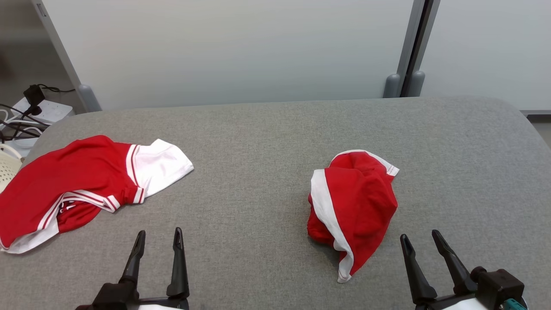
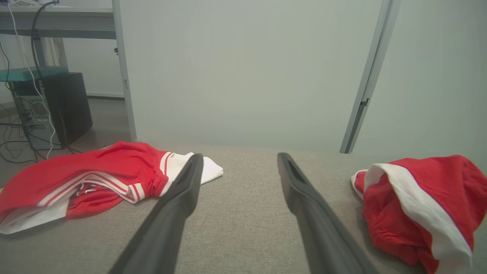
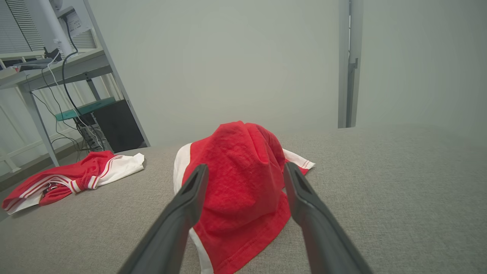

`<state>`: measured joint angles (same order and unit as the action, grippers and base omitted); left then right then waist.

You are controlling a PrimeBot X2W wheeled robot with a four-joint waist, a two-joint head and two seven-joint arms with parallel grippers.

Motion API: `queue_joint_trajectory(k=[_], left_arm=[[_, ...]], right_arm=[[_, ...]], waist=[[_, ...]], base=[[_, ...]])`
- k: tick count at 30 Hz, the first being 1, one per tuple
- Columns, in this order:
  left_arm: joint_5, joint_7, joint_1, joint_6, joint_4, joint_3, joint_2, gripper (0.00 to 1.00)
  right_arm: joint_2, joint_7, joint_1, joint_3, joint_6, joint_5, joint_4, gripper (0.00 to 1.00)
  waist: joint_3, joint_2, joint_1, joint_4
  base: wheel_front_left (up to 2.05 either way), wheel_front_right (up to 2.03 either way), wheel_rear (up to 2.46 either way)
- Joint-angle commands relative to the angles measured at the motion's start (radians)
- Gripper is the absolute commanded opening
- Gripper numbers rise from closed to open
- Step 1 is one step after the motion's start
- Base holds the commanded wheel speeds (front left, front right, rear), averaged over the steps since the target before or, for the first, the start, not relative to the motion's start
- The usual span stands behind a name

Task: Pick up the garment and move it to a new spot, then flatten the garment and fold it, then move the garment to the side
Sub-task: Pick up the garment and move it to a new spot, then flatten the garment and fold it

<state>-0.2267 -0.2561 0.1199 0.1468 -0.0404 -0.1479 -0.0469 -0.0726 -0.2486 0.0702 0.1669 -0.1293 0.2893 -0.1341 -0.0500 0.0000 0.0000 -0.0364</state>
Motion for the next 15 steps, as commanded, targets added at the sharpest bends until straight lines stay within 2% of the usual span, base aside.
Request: queue_joint_trajectory(k=[1,15], left_arm=[[0.012,-0.006,-0.022,-0.004,0.034,0.044,-0.003,1.00],[0.026,-0.006,-0.024,-0.016,0.027,0.049,-0.003,1.00]], right_arm=[[-0.004,-0.013,-0.020,0.019,-0.001,-0.015,0.027,1.00],[0.002,-0.013,-0.018,0.017,-0.001,-0.001,0.026,1.00]], waist=[[-0.001,0.0000,0.0000,-0.004],[0.001,0.0000,0.0000,-0.006]], base=[[0.00,0.00,0.00],[0.00,0.00,0.00]])
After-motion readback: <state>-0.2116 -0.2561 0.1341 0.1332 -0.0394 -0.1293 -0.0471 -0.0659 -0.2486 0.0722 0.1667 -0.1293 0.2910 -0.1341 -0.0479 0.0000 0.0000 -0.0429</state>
